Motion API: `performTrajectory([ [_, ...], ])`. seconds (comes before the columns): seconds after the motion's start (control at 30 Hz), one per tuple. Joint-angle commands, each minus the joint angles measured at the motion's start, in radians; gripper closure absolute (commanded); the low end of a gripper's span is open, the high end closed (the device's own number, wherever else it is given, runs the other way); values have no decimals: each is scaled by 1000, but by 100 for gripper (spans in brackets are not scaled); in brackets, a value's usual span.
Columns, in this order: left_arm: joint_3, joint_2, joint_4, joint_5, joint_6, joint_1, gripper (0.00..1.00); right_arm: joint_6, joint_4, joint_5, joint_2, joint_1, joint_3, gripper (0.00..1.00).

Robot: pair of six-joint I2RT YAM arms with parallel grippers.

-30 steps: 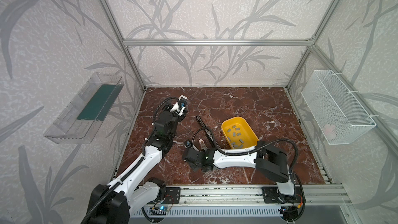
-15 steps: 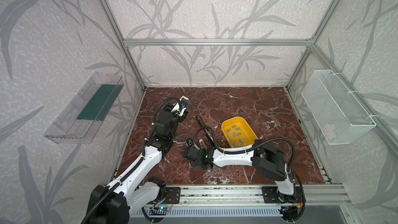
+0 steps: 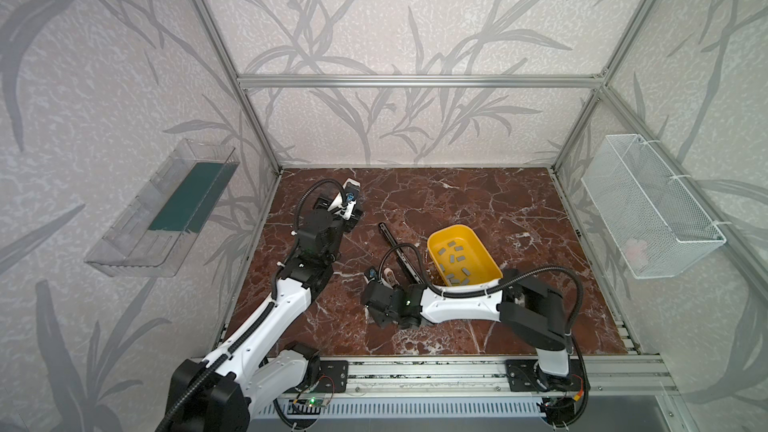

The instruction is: Load the staples into the stapler

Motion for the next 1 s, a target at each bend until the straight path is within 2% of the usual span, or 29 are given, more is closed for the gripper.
performTrajectory([
  [0.0,137,-16,-167,5,-242,4,20,35,-30,-16,-166,0,-33,36],
  [0.1,296,-37,-364,73,-529,4,18,118,-35,22,-298,-2,-123,36],
  [0.2,325,-101,-395,132,-843,12,11,153,16,79,-452,-10,-243,35],
  [0.23,317,-135,-417,150,-936,19,6,161,34,126,-508,-11,-273,30],
  [0.27,307,-165,-444,161,-980,19,4,190,18,179,-557,-13,-278,11],
  [0.3,281,-200,-485,170,-1008,18,4,239,-36,235,-602,-14,-265,1],
  [0.33,238,-235,-521,168,-1044,19,4,249,-95,267,-647,-19,-246,1],
  [0.4,126,-302,-546,215,-1063,19,3,141,-93,271,-720,-23,-248,1],
  [0.5,-58,-409,-563,272,-1009,19,3,2,26,266,-823,-28,-355,1],
  [0.57,-156,-484,-610,218,-976,19,3,-101,84,239,-889,-49,-433,1],
  [0.67,-285,-589,-657,79,-933,19,1,-41,-87,272,-937,-144,-456,1],
  [0.7,-322,-618,-667,21,-929,19,1,-20,-143,247,-941,-195,-462,7],
  [0.77,-380,-660,-673,-75,-947,19,1,3,-193,194,-941,-297,-491,33],
  [0.8,-401,-675,-670,-108,-952,19,1,5,-196,160,-940,-334,-511,41],
  [0.9,-447,-689,-647,-175,-945,19,1,3,-183,94,-916,-404,-550,54],
  [0.97,-460,-678,-632,-186,-971,19,1,-2,-184,64,-873,-430,-550,59],
])
